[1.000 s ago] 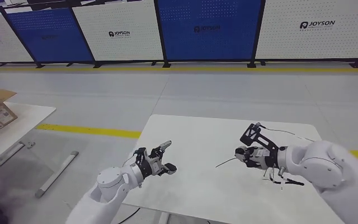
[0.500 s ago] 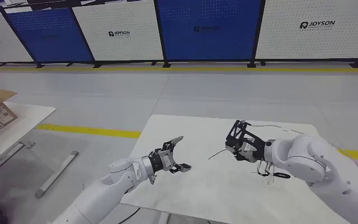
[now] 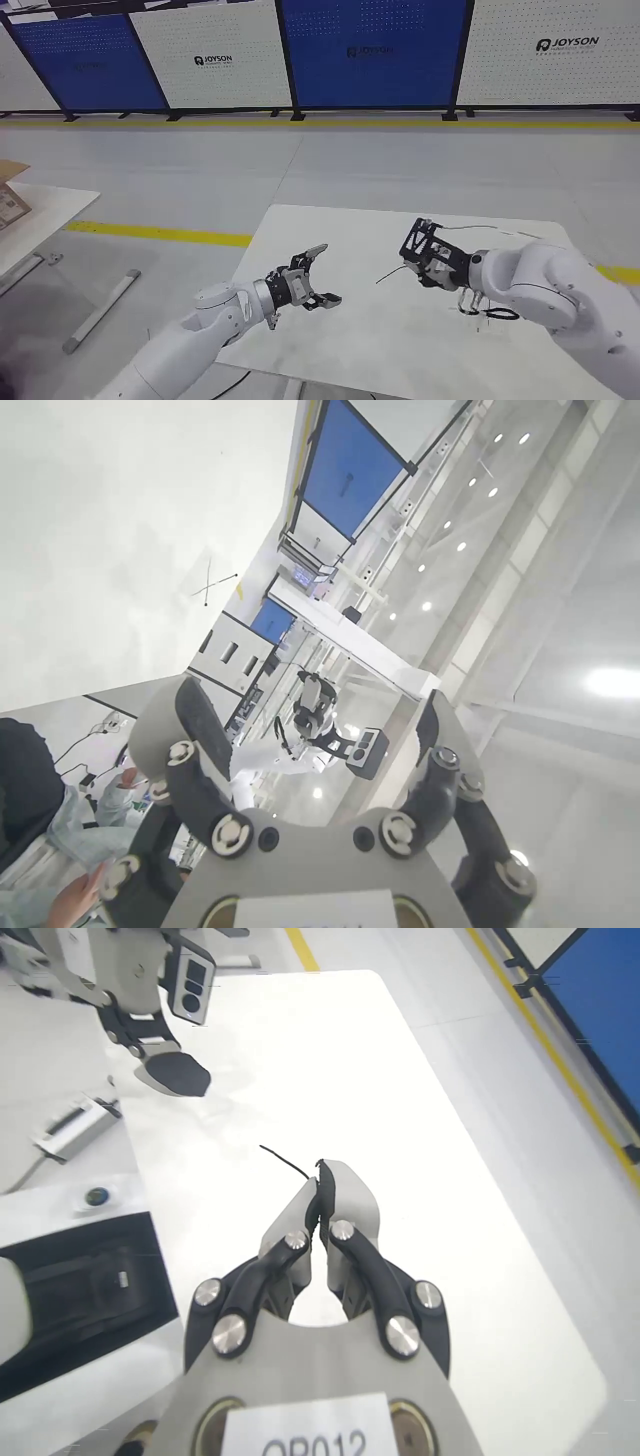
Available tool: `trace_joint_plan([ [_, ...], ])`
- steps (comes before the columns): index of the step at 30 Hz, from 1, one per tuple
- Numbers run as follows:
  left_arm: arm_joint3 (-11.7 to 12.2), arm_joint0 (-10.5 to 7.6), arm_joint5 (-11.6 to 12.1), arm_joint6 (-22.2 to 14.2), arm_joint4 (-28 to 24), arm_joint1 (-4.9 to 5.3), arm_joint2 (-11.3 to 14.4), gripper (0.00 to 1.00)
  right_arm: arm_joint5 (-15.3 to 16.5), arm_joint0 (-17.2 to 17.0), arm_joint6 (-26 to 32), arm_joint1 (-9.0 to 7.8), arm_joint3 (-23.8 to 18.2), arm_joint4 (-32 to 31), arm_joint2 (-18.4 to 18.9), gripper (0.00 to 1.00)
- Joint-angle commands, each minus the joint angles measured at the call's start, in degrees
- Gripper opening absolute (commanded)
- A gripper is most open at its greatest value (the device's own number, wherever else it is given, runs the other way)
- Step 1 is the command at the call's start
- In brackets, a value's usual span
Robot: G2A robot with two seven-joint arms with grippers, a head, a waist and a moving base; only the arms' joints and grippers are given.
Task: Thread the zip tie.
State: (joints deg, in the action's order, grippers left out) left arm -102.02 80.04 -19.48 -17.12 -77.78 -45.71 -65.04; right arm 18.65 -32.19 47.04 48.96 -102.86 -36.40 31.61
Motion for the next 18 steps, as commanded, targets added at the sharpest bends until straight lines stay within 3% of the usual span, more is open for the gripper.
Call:
trace_joint_plan([
  [1, 0.0, 0.00, 0.0, 0.0, 0.0, 0.00, 0.0, 1.00, 0.8, 0.6, 0.0, 0.54, -0.7, -3.9, -0.7, 0.00],
  [5, 0.0, 0.00, 0.0, 0.0, 0.0, 0.00, 0.0, 1.00, 0.8, 1.3, -6.4, 1.93, -0.1, -5.8, -3.3, 0.00],
  [18, 0.0, 0.00, 0.0, 0.0, 0.0, 0.00, 0.0, 1.00, 0.8, 1.3, -6.4, 1.93, -0.1, -5.8, -3.3, 0.00],
])
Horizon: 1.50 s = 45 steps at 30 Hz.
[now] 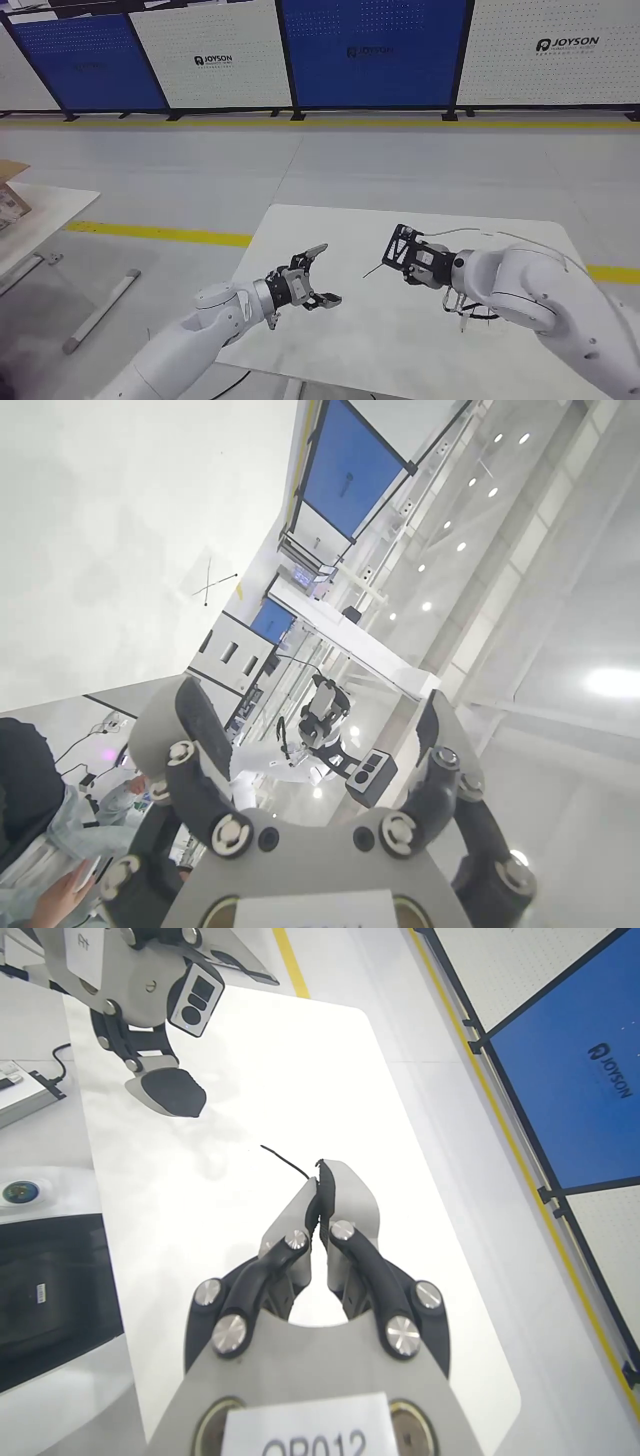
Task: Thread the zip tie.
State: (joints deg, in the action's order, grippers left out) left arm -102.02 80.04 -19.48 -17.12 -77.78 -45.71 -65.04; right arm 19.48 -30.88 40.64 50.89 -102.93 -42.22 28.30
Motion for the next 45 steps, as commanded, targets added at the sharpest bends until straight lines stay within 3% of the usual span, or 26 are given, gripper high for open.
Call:
trace_joint_plan([
  [1, 0.0, 0.00, 0.0, 0.0, 0.0, 0.00, 0.0, 1.00, 0.0, 0.0, 0.0, 0.00, 0.0, 0.0, 0.0, 0.00],
  [17, 0.0, 0.00, 0.0, 0.0, 0.0, 0.00, 0.0, 1.00, 0.0, 0.0, 0.0, 0.00, 0.0, 0.0, 0.0, 0.00],
  [26, 0.0, 0.00, 0.0, 0.0, 0.0, 0.00, 0.0, 1.00, 0.0, -2.2, -5.7, 0.24, -1.0, -14.7, -0.4, 0.00],
  [28, 0.0, 0.00, 0.0, 0.0, 0.0, 0.00, 0.0, 1.00, 0.0, -2.3, -8.6, 0.28, -0.2, -15.5, -0.4, 0.00],
  [37, 0.0, 0.00, 0.0, 0.0, 0.0, 0.00, 0.0, 1.00, 0.0, -2.3, -8.6, 0.28, -0.2, -15.5, -0.4, 0.00],
  [42, -2.5, -1.25, 0.0, 3.2, -0.1, -0.56, 0.7, 1.00, 0.0, -2.3, -8.6, 0.28, -0.2, -15.5, -0.4, 0.00],
  [45, -3.0, -2.76, 0.0, 6.0, -2.5, -0.78, 2.9, 1.00, 0.0, -2.3, -8.6, 0.28, -0.2, -15.5, -0.4, 0.00],
])
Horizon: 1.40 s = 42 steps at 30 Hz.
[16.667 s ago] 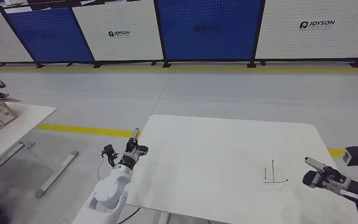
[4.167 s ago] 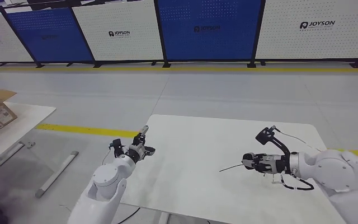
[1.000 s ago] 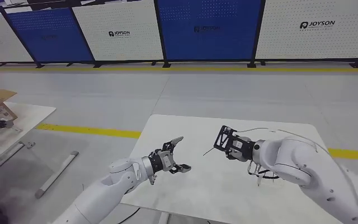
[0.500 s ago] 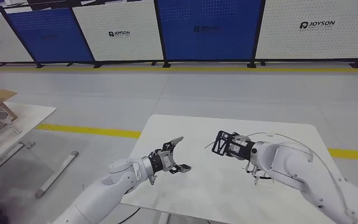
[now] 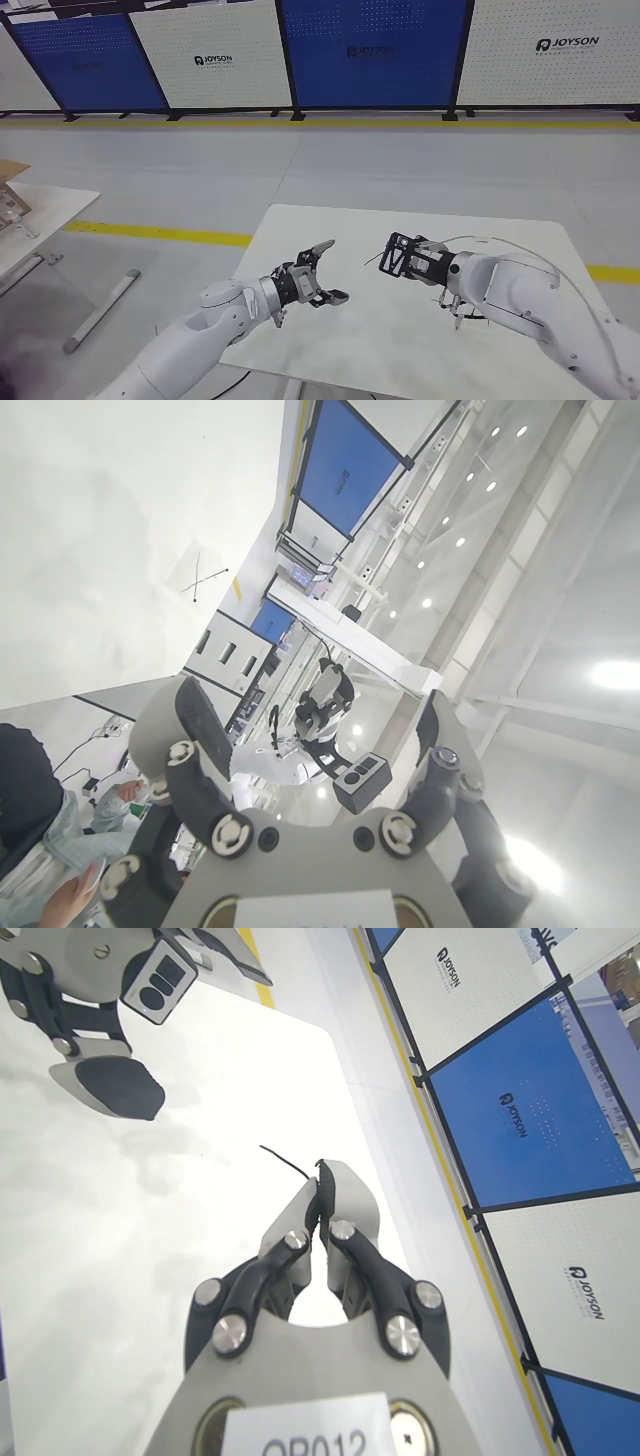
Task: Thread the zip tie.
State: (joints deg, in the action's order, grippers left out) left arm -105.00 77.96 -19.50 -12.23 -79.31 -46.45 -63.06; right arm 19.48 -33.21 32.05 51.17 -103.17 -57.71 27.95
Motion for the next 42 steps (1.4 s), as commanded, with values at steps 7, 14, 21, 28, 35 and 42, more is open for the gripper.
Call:
trace_joint_plan([
  [7, 0.5, -3.51, 0.0, 5.4, -2.3, 0.08, 4.8, 1.00, 0.0, 0.0, 0.0, 0.00, 0.0, 0.0, 0.0, 0.00],
  [14, 0.1, -3.68, 1.1, 8.3, -2.6, -0.42, 4.8, 1.00, 0.0, -0.8, -1.4, 0.25, -0.7, -2.3, -0.7, 0.00],
  [21, 0.4, -7.89, 0.0, 15.4, -8.3, -1.82, 7.9, 1.00, 0.0, 1.2, -1.7, 1.25, -0.5, -4.6, -4.6, 0.00],
  [28, 0.7, -10.03, 0.0, 16.2, -8.4, -2.05, 11.1, 1.00, 0.0, 1.7, -1.9, 1.45, 0.0, -4.7, -5.2, 0.00],
  [35, 1.6, -10.40, 0.9, 19.3, -10.6, -2.87, 11.8, 1.00, 0.0, 1.7, -1.9, 1.45, 0.0, -4.7, -5.2, 0.00],
  [42, 3.8, -10.41, 2.7, 22.8, -10.6, -5.90, 11.5, 1.00, 0.0, 1.7, -1.9, 1.45, 0.0, -4.7, -5.2, 0.00],
])
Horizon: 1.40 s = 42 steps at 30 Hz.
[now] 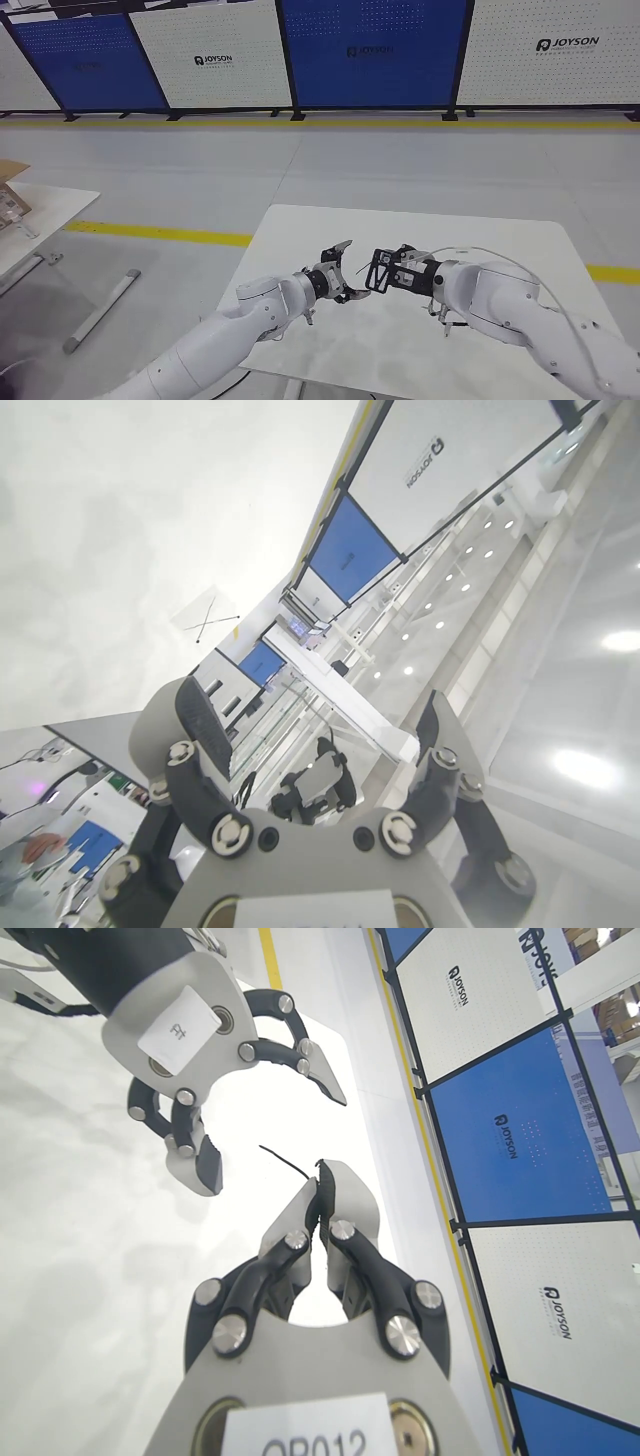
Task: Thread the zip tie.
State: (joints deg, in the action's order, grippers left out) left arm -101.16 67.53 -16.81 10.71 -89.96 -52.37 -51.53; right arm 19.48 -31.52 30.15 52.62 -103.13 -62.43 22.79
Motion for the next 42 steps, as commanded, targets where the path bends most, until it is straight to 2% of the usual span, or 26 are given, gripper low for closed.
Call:
trace_joint_plan([
  [1, 0.0, 0.01, 0.0, -0.1, 0.0, 0.02, 0.0, 1.00, 0.0, 0.0, 0.0, 0.00, 0.0, 0.0, 0.0, 0.00],
  [5, 0.0, 0.01, 0.0, -0.1, 0.0, 0.02, 0.0, 1.00, 0.0, 0.0, 0.0, 0.00, 0.0, 0.0, 0.0, 0.00],
  [9, -1.2, 1.25, -0.9, -1.4, 0.0, -0.62, -0.7, 1.00, 0.0, 0.0, 0.0, 0.00, 0.0, 0.0, 0.0, 0.00],
  [13, -2.0, 3.31, -0.7, -0.8, 0.0, -2.27, -3.2, 1.00, 0.0, 0.0, 0.0, 0.00, 0.0, 0.0, 0.0, 0.00],
  [19, -2.0, 3.31, -0.7, -0.8, 0.0, -2.27, -3.2, 1.00, 0.0, 0.0, 0.0, 0.00, 0.0, 0.0, 0.0, 0.00],
  [23, -1.9, 3.75, 0.5, -1.3, 1.0, -2.55, -3.0, 1.00, 0.0, 0.0, 0.0, 0.00, 0.0, 0.0, 0.0, 0.00],
  [27, -2.2, 3.69, 2.9, -0.2, 0.2, -3.15, -3.1, 1.00, 0.0, 0.0, 0.0, 0.00, 0.0, 0.0, 0.0, 0.00],
  [28, -2.2, 3.62, 3.1, -0.1, 0.0, -3.27, -3.1, 0.92, 0.0, 0.0, 0.0, 0.00, 0.0, 0.0, 0.0, 0.00],
  [29, -2.3, 3.59, 3.2, 0.0, 0.0, -3.38, -3.1, 0.60, 0.0, 0.0, 0.0, 0.00, 0.0, 0.0, 0.0, 0.00],
  [30, -2.3, 3.63, 3.2, 0.0, 0.0, -3.49, -3.2, 0.43, 0.0, 0.0, 0.0, 0.00, 0.0, 0.0, 0.0, 0.00],
  [31, -2.3, 3.72, 3.1, 0.0, 0.0, -3.63, -3.3, 0.41, 0.0, 0.0, 0.0, 0.00, 0.0, 0.0, 0.0, 0.00],
  [33, -2.4, 3.96, 2.4, -0.3, 0.0, -3.85, -3.5, 0.24, 0.0, 0.0, 0.0, 0.00, 0.0, 0.0, 0.0, 0.00],
  [42, -2.3, 6.05, -2.3, -1.3, 0.0, -5.55, -6.8, 0.20, 0.0, 0.0, 0.0, 0.00, 0.0, 0.0, 0.0, 0.00],
])
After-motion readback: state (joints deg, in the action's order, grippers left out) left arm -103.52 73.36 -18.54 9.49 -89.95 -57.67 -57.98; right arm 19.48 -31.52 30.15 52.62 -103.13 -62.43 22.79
